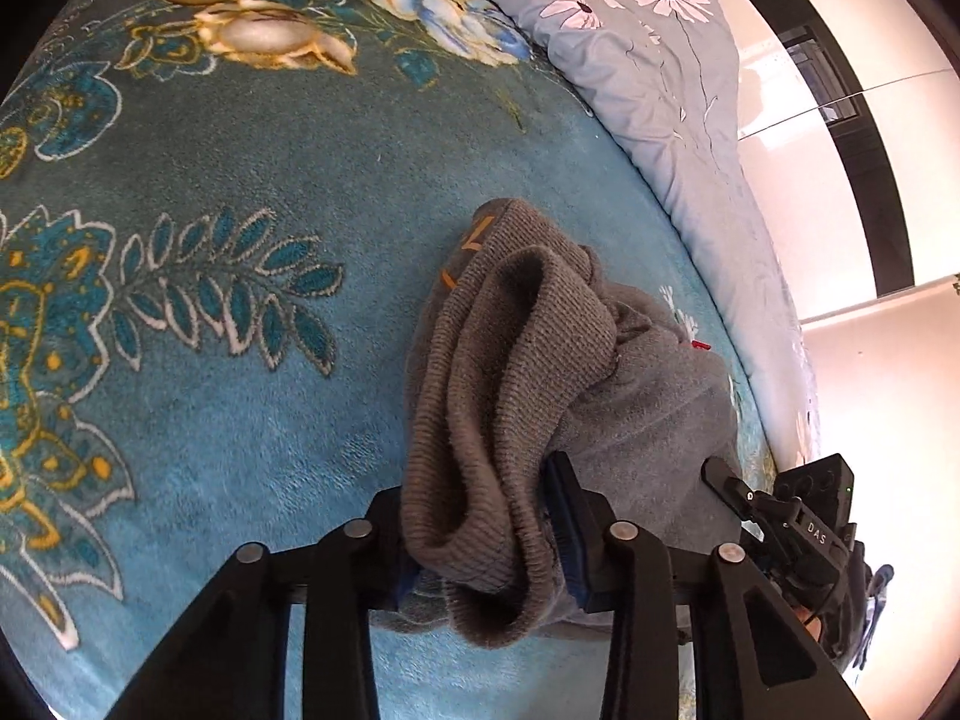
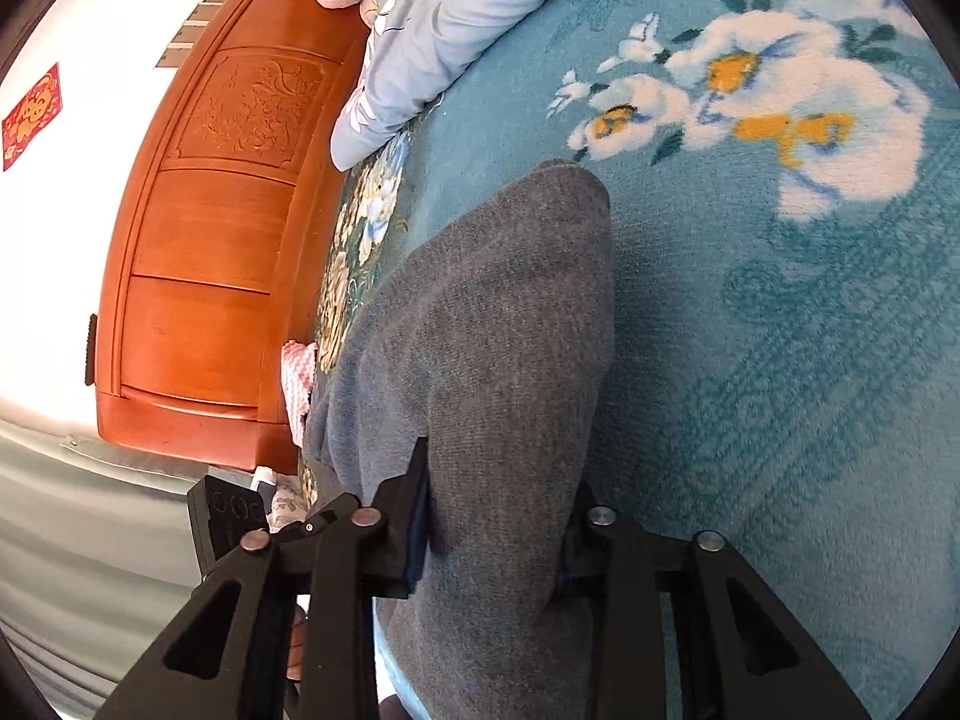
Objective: Fold clothes
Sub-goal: 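Grasp the folded bundle with both grippers from opposite sides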
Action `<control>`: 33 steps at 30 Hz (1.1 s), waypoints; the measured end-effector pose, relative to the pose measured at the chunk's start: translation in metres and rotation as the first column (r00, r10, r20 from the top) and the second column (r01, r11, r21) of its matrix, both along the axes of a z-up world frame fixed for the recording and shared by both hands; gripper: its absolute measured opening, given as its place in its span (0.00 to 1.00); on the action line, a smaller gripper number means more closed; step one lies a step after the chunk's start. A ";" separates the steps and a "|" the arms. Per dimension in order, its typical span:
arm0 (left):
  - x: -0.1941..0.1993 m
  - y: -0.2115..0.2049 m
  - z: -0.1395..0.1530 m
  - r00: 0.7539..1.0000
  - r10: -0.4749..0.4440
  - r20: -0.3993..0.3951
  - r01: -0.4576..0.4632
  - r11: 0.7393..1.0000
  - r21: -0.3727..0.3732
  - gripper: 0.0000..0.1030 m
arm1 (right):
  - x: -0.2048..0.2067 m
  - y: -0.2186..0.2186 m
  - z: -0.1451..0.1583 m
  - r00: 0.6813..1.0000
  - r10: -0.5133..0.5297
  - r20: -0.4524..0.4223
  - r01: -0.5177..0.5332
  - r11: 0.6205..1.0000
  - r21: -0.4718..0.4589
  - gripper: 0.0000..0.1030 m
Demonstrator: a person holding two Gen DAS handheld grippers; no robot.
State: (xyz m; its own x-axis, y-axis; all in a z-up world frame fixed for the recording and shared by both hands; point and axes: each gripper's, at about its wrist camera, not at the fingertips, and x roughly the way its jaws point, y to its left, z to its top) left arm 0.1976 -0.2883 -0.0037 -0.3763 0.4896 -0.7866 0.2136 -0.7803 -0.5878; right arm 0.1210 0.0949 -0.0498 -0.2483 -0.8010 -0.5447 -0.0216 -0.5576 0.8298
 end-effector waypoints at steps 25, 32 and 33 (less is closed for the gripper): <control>0.061 0.208 0.281 0.854 -0.305 -0.422 0.310 0.949 -0.057 0.34 | 0.130 0.172 0.326 0.870 -0.009 -0.493 0.020 1.000 0.018 0.26; 0.079 0.354 0.338 0.717 -0.495 -0.491 0.563 0.826 -0.012 0.34 | 0.208 0.307 0.404 0.828 -0.080 -0.555 0.185 0.973 0.135 0.26; 0.083 0.375 0.343 0.700 -0.514 -0.496 0.594 0.804 0.004 0.34 | 0.219 0.327 0.410 0.830 -0.099 -0.549 0.213 0.966 0.147 0.26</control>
State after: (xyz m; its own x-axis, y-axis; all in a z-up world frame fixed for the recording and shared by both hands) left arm 0.2803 0.0867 0.3390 -0.2845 0.8214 -0.4943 -0.5473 -0.5625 -0.6197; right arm 0.3398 0.4221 0.3603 -0.6575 -0.6191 -0.4295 0.2918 -0.7347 0.6124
